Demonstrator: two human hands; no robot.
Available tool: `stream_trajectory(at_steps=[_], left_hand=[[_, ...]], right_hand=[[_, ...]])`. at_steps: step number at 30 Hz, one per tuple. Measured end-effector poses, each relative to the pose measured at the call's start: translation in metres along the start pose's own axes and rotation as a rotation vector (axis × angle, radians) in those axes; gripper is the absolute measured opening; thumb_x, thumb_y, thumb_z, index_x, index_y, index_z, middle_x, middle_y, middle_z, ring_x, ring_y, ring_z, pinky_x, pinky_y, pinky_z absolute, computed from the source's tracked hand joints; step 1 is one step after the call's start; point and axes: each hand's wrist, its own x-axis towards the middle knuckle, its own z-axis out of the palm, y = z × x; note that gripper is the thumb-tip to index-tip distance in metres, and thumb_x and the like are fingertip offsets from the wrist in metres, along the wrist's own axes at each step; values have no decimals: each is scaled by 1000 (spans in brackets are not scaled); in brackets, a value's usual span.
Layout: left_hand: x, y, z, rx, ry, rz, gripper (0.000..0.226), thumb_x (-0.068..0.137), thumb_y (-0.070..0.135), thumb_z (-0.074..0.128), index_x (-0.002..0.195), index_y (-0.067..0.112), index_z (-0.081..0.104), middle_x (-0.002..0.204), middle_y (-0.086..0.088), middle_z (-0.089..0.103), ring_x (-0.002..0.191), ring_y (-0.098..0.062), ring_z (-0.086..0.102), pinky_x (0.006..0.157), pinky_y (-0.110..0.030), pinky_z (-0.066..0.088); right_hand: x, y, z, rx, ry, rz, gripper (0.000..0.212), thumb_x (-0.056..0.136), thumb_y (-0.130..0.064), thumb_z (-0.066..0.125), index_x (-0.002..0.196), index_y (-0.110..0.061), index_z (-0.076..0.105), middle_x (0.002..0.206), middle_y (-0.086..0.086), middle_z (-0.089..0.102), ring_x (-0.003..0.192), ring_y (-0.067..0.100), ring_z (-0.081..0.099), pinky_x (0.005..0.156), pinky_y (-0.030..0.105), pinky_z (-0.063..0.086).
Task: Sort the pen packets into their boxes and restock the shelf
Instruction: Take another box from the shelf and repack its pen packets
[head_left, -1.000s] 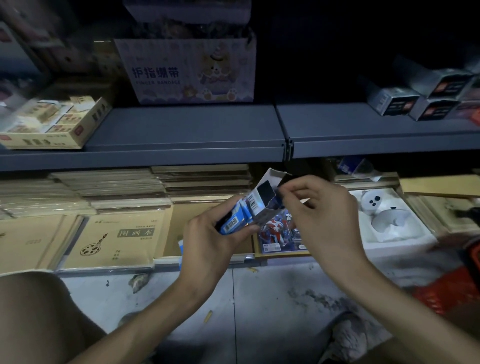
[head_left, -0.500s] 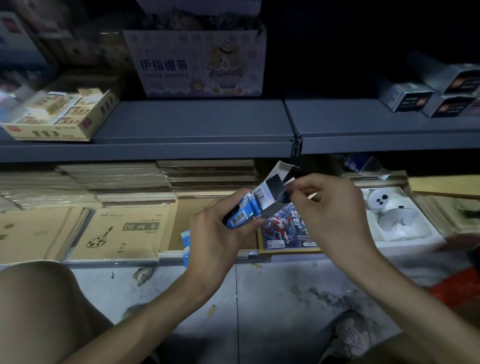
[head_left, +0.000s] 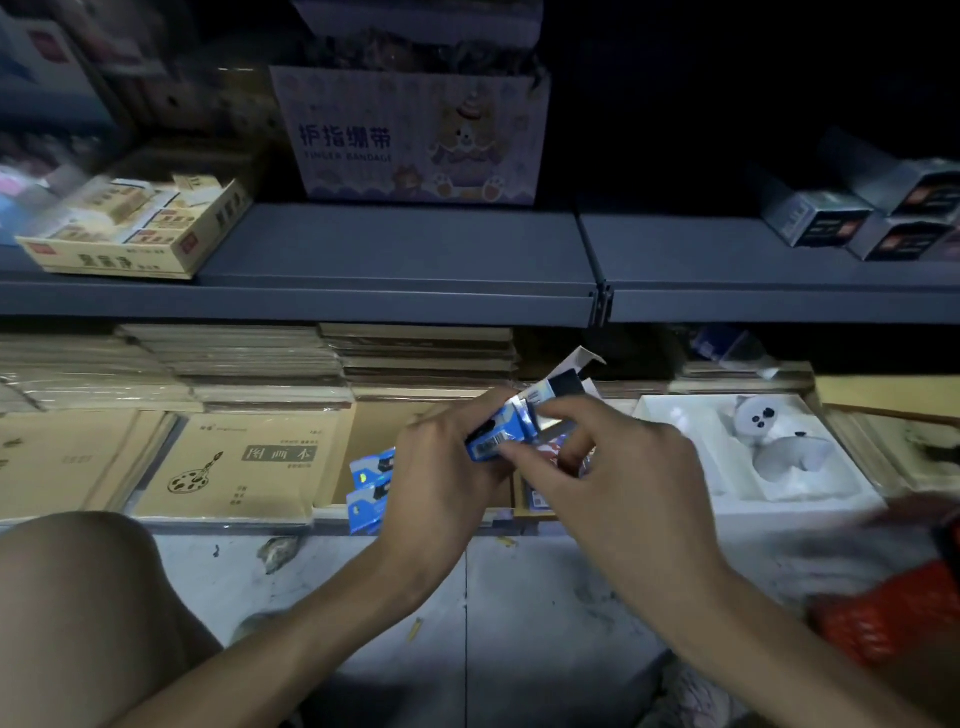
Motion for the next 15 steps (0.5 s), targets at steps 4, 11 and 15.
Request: stream_trajectory(at_steps=[4, 11, 15], left_hand=[[-1, 2, 4, 100, 20, 64, 49, 70, 0, 75, 105, 34, 75, 69, 20, 56, 70, -3, 50, 67, -30, 46], [1, 0, 7, 135, -9, 52, 50, 71, -1, 78, 112, 27, 76, 84, 9, 72, 79, -15, 62, 71, -30, 46], [2, 2, 3, 190, -7, 87, 45, 72, 10, 83, 109, 33, 73, 82, 11, 70, 79, -15, 59, 72, -34, 47]], right_hand=[[7, -1, 7, -74, -77, 14, 36, 82, -55, 78, 112, -38, 71, 70, -13, 68, 68, 13, 67, 61, 28, 52], [20, -6, 8, -117, -181, 146, 27, 83, -46, 79, 103, -34, 65, 77, -7, 71, 81, 19, 68, 67, 32, 53], [24, -7, 1, -45, -187, 166, 11, 85, -35, 81, 88, -33, 70, 67, -11, 64, 73, 12, 66, 65, 32, 54]])
